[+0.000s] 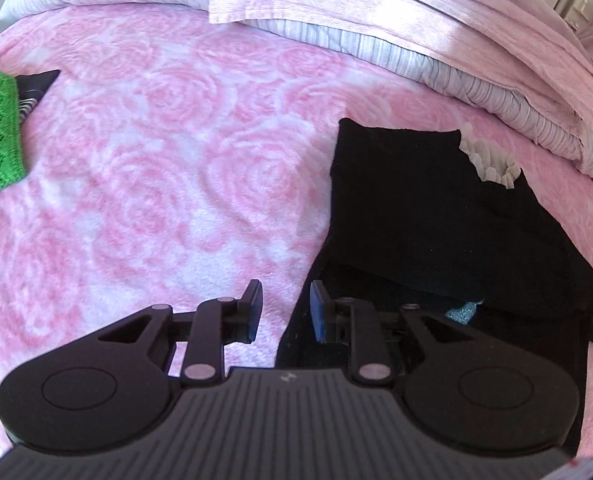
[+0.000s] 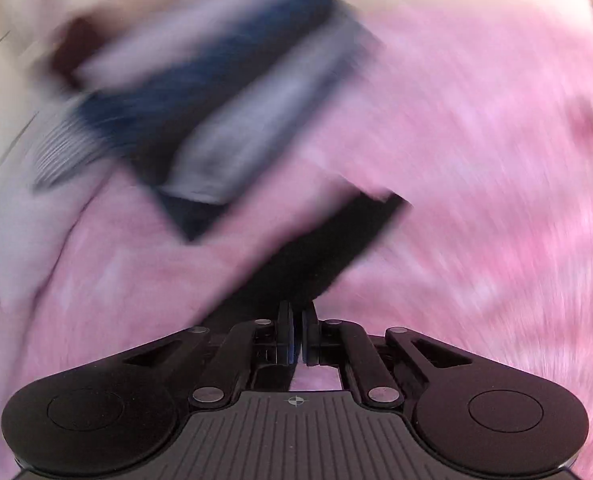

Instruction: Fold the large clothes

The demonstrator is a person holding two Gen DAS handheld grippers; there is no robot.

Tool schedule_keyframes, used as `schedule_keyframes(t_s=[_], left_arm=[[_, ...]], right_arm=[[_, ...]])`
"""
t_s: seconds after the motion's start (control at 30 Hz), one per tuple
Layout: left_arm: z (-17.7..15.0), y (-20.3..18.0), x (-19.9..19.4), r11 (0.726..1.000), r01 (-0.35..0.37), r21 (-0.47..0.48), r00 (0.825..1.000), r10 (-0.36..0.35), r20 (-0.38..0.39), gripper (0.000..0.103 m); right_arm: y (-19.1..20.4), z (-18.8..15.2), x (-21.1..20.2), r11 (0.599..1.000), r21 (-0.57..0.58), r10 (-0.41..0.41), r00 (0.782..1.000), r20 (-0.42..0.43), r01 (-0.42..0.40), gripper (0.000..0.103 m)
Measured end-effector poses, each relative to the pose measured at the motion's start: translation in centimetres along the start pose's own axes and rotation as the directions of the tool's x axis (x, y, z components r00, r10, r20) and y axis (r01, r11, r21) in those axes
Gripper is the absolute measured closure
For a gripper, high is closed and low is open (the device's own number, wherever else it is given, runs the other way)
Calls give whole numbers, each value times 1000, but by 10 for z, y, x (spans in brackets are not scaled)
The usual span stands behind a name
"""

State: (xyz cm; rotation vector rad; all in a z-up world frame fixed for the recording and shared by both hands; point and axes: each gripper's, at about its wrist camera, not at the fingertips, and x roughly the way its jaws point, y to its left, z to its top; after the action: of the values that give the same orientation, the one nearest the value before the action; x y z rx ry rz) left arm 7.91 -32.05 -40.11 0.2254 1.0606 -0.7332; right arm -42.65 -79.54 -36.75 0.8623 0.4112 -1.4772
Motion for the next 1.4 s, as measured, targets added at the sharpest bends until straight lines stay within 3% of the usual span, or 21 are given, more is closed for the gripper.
schedule_keyframes(t_s=[0.03, 0.1, 0.17, 0.27, 0.37, 0.4, 0.43, 0.47, 0.5, 0.57, 0.63, 0.73, 0.83, 1.0, 1.07, 1.13, 1.2, 1.27, 1.3, 1.33, 1.4], left_arm=[[-1, 2, -3, 1000, -1, -5, 1000, 1, 2, 82], [-2, 5, -8, 1000, -3, -11, 1000, 3, 9, 82], [-4, 7, -11, 1000, -5, -17, 1000, 6, 13, 82], [-7, 11, -13, 999, 7, -48, 1000, -6, 15, 82], [-8, 15, -13, 997, 16, -70, 1000, -15, 19, 82], [-9, 17, -14, 997, 19, -78, 1000, -18, 21, 82], [-9, 19, -13, 996, 22, -86, 1000, -20, 23, 82], [-10, 22, -12, 996, 24, -91, 1000, -22, 21, 82], [-11, 24, -10, 995, 24, -97, 1000, -23, 17, 82], [-14, 27, -5, 994, 26, -105, 1000, -27, -2, 82], [-15, 29, -1, 994, 35, -104, 999, -38, -23, 82], [-17, 29, 0, 995, 53, -79, 998, -55, -24, 81], [-16, 26, 4, 997, 58, -41, 998, -59, -27, 81], [6, -10, 12, 991, 107, 83, 994, -109, 29, 81], [21, -35, 21, 977, 122, 173, 990, -132, 49, 81], [33, -62, 35, 953, 131, 272, 986, -155, 68, 81], [39, -90, 54, 917, 123, 379, 985, -160, 67, 81], [35, -108, 77, 872, 108, 478, 989, -142, 35, 77], [29, -111, 92, 852, 78, 518, 996, -95, 5, 76], [23, -110, 100, 840, 57, 539, 997, -72, 6, 76], [17, -104, 93, 849, 53, 526, 996, -80, 29, 76]], right_arm=[[31, 0, -12, 994, -102, 28, 999, 37, -24, 103], [100, -11, -46, 945, -305, 152, 983, 100, -115, 103], [171, -38, -88, 839, -502, 310, 942, 125, -209, 103], [252, -105, -153, 611, -715, 550, 832, 75, -339, 103], [300, -195, -204, 332, -857, 698, 714, -58, -394, 103], [311, -228, -215, 226, -889, 716, 687, -126, -399, 103], [322, -260, -221, 130, -905, 700, 684, -206, -406, 100], [329, -295, -222, 39, -911, 652, 701, -289, -412, 83], [331, -323, -219, -29, -911, 599, 722, -346, -412, 56], [321, -363, -205, -105, -913, 503, 771, -391, -395, 51], [301, -371, -189, -93, -913, 430, 811, -397, -398, 51], [272, -334, -163, 29, -895, 377, 834, -402, -444, 51], [243, -286, -154, 167, -882, 393, 851, -350, -440, 52], [227, -210, -115, 439, -772, 396, 870, -293, -460, 55], [224, -196, -91, 518, -692, 409, 856, -316, -503, 55], [224, -192, -64, 569, -636, 361, 853, -377, -522, 55], [219, -199, -39, 586, -643, 266, 867, -422, -493, 55], [216, -202, -43, 529, -697, 280, 875, -396, -485, 55], [219, -200, -48, 510, -719, 260, 882, -394, -472, 55], [220, -198, -55, 499, -737, 245, 890, -385, -456, 55], [213, -194, -73, 487, -744, 272, 889, -369, -457, 55]])
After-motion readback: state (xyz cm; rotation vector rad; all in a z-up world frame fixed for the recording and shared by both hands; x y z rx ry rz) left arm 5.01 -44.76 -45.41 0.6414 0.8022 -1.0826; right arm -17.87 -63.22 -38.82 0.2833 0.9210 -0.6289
